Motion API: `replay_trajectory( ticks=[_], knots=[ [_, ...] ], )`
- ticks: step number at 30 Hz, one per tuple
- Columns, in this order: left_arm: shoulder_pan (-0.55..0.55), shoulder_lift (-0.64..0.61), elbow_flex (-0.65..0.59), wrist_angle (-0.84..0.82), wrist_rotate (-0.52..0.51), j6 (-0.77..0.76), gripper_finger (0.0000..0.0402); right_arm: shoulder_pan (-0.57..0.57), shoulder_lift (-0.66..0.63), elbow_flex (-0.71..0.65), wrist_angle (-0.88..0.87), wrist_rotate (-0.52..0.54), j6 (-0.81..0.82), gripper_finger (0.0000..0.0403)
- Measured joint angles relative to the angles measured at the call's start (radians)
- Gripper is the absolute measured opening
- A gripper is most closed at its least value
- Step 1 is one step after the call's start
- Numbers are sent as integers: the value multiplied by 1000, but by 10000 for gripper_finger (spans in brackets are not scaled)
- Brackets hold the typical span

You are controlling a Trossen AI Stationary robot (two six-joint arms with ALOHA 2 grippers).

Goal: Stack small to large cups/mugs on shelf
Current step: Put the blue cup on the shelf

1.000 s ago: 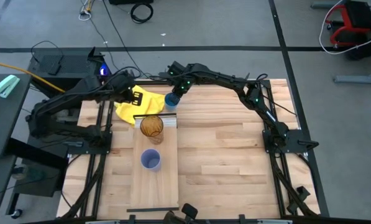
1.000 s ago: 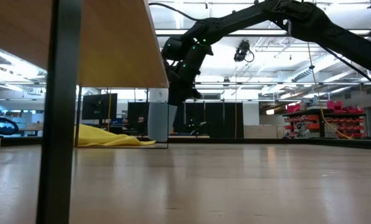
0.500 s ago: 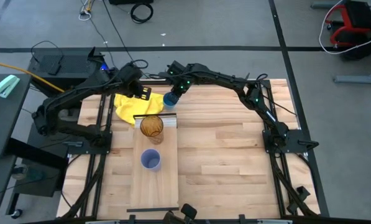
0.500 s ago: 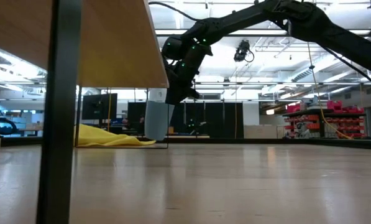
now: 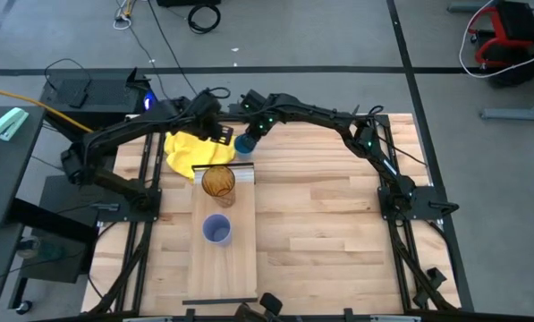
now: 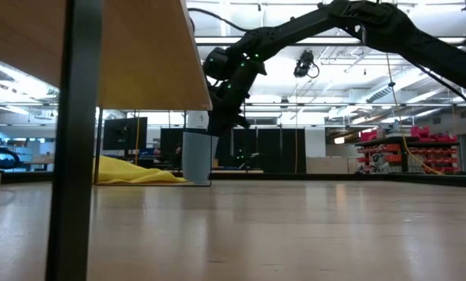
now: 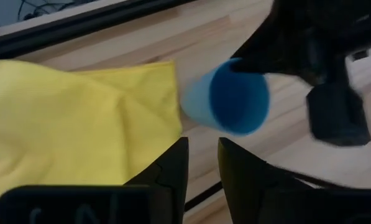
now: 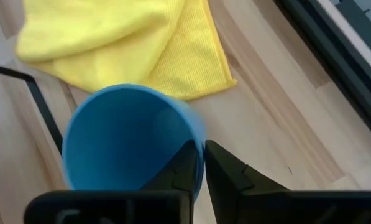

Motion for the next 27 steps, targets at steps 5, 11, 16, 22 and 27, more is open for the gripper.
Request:
replay_trajectory(
  ticks=[5,11,16,22,27],
  knots=[
    [0,6,0,18,-4,-3,96,0,0,0,21,-3,18,63],
    [0,9,0,28,-15,-11,97,-2,0,0,51,-27,45,86],
    [7,14,0,56,-18,-11,101,-8,0,4,57,-33,45,92],
    [15,18,0,49,-17,-15,99,-16,0,26,51,-54,51,92],
    [27,40,0,47,-10,-19,103,-39,-19,26,32,-56,67,92]
  ],
)
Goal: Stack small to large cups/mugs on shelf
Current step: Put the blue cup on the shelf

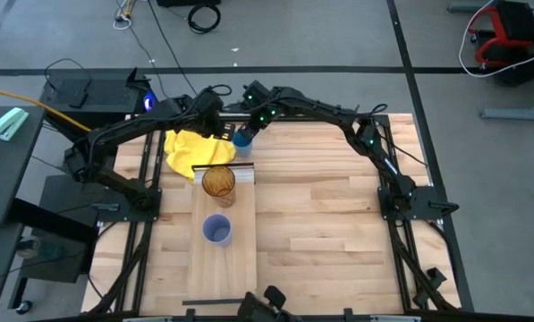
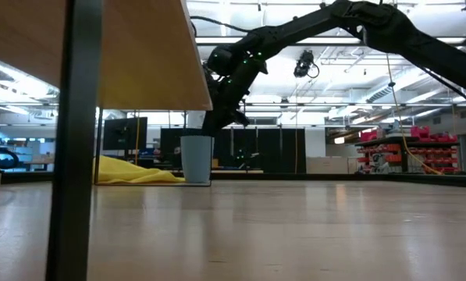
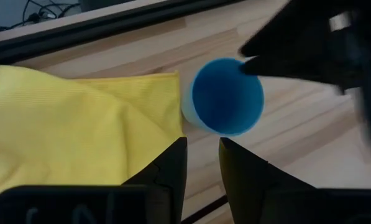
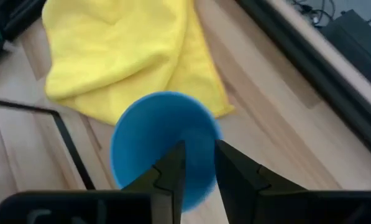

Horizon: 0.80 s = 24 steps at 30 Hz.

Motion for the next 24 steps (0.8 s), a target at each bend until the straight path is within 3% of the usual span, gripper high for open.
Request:
replay_trajectory(
  ticks=[9,16,20,24],
  knots=[
    [-8,43,0,80,48,-64,105,-45,-104,1,-155,-19,-42,92],
    [-31,52,0,103,71,-154,105,-41,-248,2,-448,-15,-184,92],
    [-61,59,0,146,73,-191,104,-24,-338,2,-561,28,-267,92],
    [-73,59,0,141,71,-213,98,-21,-452,-50,-555,76,-280,91]
  ],
)
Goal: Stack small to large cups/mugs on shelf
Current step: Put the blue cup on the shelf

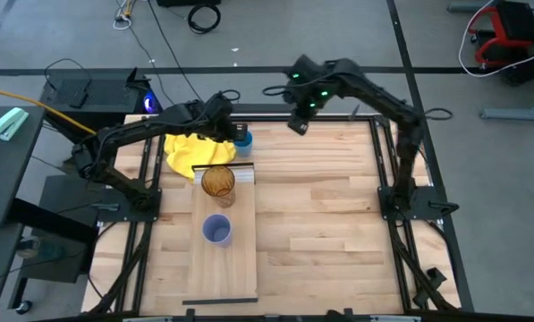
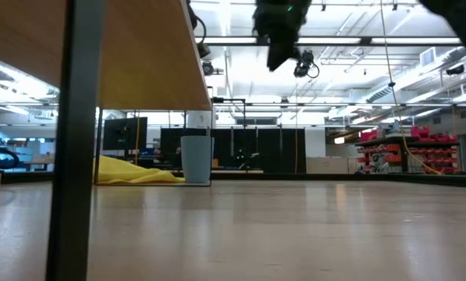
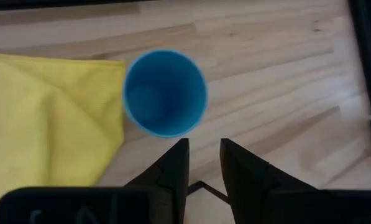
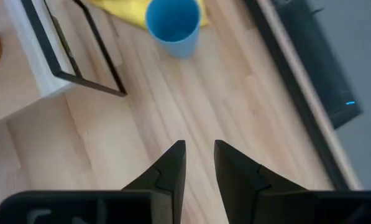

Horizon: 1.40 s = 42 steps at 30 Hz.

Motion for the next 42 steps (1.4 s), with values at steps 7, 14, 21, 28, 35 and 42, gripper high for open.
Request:
replay_trajectory(
  ticks=[7,14,21,28,35,42],
  knots=[
    [0,17,0,-53,-18,-18,89,-37,-263,-245,67,46,-4,91],
    [1,75,0,-69,24,-42,89,-48,-481,-532,160,45,63,91],
    [34,90,2,-37,52,-67,89,-48,-612,-703,210,45,103,91],
    [59,102,3,-38,62,-68,83,-47,-657,-812,252,45,126,91],
    [88,131,3,-42,62,-58,89,-42,-652,-878,296,40,137,91],
    [115,129,3,-41,53,-40,86,-42,-652,-885,307,38,137,91]
  ],
)
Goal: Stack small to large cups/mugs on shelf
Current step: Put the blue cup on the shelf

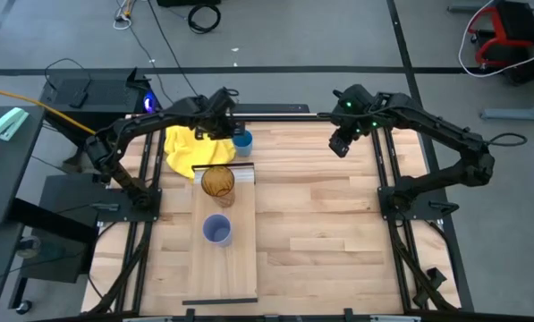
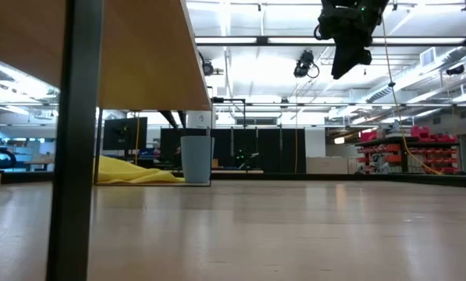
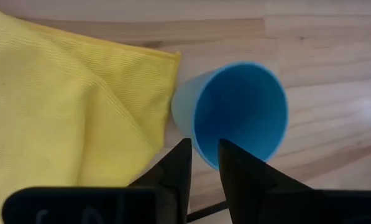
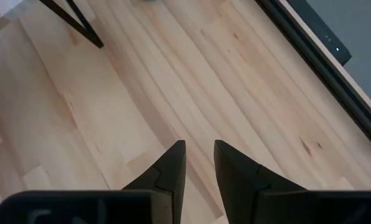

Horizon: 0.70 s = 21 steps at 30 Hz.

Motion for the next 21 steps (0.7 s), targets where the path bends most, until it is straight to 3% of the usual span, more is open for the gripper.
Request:
replay_trajectory(
  ticks=[21],
  knots=[
    [12,79,0,22,50,23,84,0,0,0,57,0,12,91]
  ],
)
